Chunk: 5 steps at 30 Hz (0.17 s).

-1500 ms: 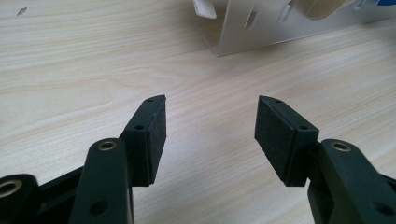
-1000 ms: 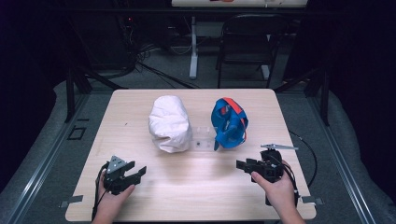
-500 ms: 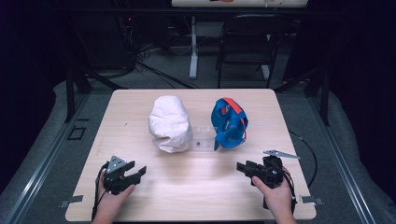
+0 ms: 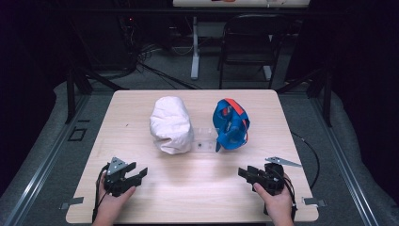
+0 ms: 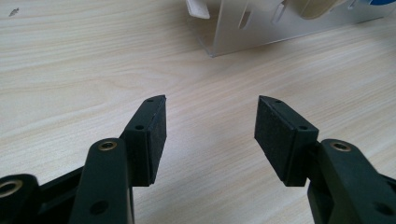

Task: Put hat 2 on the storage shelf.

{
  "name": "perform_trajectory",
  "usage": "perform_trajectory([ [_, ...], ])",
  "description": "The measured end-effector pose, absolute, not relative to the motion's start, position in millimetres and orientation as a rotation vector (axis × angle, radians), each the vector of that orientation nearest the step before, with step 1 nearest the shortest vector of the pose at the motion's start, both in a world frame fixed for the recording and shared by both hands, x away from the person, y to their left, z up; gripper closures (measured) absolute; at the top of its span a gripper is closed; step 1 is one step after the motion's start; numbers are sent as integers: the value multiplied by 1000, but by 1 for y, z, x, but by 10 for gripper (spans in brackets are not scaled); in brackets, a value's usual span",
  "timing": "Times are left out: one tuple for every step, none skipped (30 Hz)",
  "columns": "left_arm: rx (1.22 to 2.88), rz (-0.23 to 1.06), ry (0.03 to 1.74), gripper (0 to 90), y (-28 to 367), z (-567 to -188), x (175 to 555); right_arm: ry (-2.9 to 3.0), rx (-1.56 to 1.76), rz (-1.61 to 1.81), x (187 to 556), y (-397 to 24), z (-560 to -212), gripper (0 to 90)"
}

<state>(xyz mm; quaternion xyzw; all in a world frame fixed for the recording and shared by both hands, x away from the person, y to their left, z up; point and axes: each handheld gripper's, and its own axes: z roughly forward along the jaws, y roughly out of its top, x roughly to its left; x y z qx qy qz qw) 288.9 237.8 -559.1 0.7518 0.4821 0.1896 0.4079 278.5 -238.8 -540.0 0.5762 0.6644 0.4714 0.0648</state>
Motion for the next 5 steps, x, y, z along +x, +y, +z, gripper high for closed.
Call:
perform_trajectory([
  [1897, 487, 1199, 440, 236, -559, 288, 1995, 1740, 1433, 278, -239, -540, 494],
  [1896, 488, 1188, 442, 234, -558, 287, 1987, 1742, 1433, 278, -241, -540, 494],
  [1896, 485, 1179, 445, 232, -556, 286, 1975, 1743, 1441, 278, -242, -540, 494],
  [1901, 482, 1161, 456, 230, -553, 285, 1963, 1747, 1453, 278, -243, -540, 494],
  [1899, 485, 1146, 460, 227, -551, 283, 1948, 1747, 1464, 278, -244, -540, 493],
])
